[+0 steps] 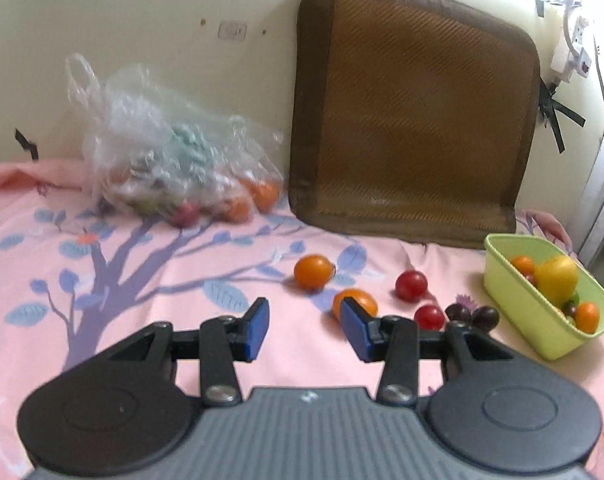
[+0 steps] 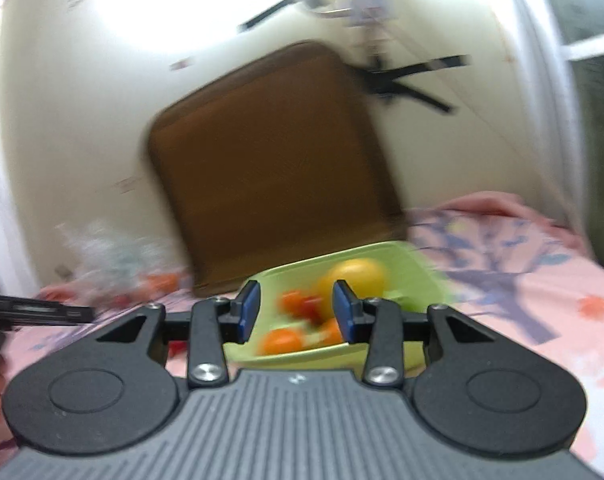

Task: Organize fruits
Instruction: 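Withdraw both grippers and move the left gripper to an orange cherry tomato, then grasp the orange cherry tomato with the left gripper while the right grasps a red cherry tomato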

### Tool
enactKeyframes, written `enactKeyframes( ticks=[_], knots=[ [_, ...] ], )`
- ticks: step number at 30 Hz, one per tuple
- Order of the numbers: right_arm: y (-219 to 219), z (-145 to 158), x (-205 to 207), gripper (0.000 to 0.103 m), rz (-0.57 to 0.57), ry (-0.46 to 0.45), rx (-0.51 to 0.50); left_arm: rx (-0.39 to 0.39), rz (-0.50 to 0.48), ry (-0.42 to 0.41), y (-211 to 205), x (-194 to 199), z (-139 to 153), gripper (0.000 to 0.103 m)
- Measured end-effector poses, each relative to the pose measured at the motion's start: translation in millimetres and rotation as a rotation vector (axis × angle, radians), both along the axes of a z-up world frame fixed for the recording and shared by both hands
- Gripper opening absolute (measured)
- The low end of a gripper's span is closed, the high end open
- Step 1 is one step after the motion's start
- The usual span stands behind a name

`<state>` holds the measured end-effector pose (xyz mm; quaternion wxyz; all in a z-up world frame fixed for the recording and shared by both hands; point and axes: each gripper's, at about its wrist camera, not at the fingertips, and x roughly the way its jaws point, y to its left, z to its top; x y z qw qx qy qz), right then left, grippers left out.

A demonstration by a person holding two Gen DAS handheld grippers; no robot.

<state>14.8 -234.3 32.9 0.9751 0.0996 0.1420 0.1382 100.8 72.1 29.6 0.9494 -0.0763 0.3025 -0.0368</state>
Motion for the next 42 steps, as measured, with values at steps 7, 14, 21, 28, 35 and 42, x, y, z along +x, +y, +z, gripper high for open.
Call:
enactKeyframes(
  ticks=[7,14,21,28,35,42],
  knots=[
    [88,-6,29,0.042,0.176,0.046,-0.226,0.027,-0.084,0.012,-20,27,-8,0.048],
    [126,-22,84,0.042,0.238,0.108,-0.345,0.031,-0.127,0.026,-28,49,-18,0.048],
    [145,-38,110,0.042,0.28,0.132,-0.445,0.01,-0.131,0.057,-27,59,-31,0.045],
    [166,-46,104,0.04,0.289,0.087,-0.625,0.085,-0.151,0.051,-40,54,-30,0.035],
    [167,-52,76,0.025,0.239,-0.005,-0.801,-0.006,-0.146,0.066,-32,36,-28,0.034],
    [133,-30,15,0.025,0.182,-0.072,-0.675,-0.052,-0.26,0.021,-58,-13,-13,0.034]
  ],
)
